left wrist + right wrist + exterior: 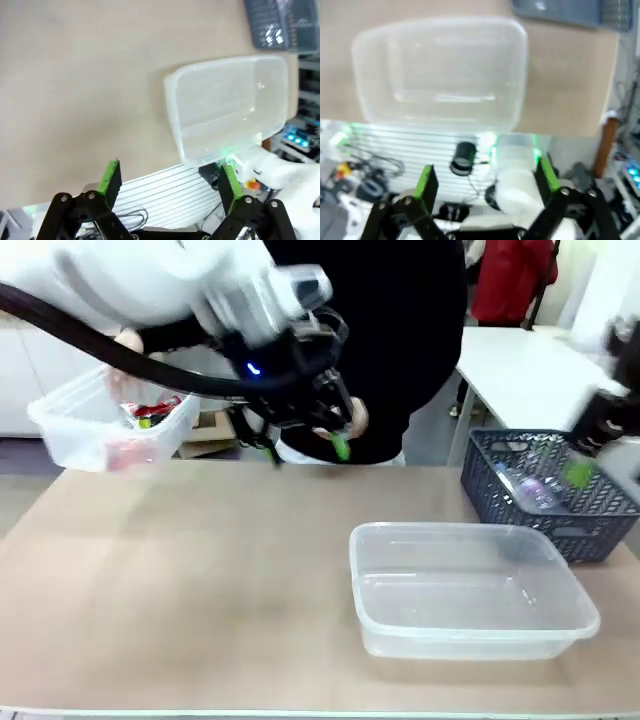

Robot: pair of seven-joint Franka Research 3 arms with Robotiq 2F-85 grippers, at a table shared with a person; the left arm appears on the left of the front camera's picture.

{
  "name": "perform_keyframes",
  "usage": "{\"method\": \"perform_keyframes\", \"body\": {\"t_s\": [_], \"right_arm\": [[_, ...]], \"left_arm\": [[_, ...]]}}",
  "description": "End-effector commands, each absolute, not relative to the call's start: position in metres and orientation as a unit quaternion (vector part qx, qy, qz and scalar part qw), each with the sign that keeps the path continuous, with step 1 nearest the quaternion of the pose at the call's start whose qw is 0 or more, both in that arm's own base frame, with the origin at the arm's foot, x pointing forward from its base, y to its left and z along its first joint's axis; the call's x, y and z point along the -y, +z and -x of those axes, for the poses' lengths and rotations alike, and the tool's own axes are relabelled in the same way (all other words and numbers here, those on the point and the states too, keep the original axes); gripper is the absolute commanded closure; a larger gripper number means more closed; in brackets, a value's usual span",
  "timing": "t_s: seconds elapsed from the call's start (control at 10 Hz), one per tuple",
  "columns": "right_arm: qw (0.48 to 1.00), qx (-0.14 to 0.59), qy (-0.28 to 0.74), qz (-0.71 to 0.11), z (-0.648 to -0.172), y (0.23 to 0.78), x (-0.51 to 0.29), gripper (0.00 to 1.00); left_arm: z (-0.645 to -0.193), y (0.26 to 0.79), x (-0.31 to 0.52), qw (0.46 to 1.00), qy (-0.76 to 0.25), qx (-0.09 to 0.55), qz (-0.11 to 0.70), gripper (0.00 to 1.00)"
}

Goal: Sort the waste into each basket.
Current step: Pick up the Organizing box on the right side of the table and lift it.

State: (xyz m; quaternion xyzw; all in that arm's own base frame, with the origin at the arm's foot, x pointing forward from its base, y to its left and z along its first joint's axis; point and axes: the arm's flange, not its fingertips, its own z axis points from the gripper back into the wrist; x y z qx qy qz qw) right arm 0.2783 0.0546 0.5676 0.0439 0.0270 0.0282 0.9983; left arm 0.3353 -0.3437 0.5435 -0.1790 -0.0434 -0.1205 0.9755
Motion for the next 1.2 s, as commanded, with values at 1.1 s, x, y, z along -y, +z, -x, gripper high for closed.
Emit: {"method": "perform_keyframes", "body": {"t_s": [1.1], "right_arm": [[0.991,-0.043,0.067,-0.103,-0.275,0.437,-0.002,0.0]], "left_arm": [[-0.282,0.382,0.431,0.994,-0.067,-0.013,0.082,0.0]]}}
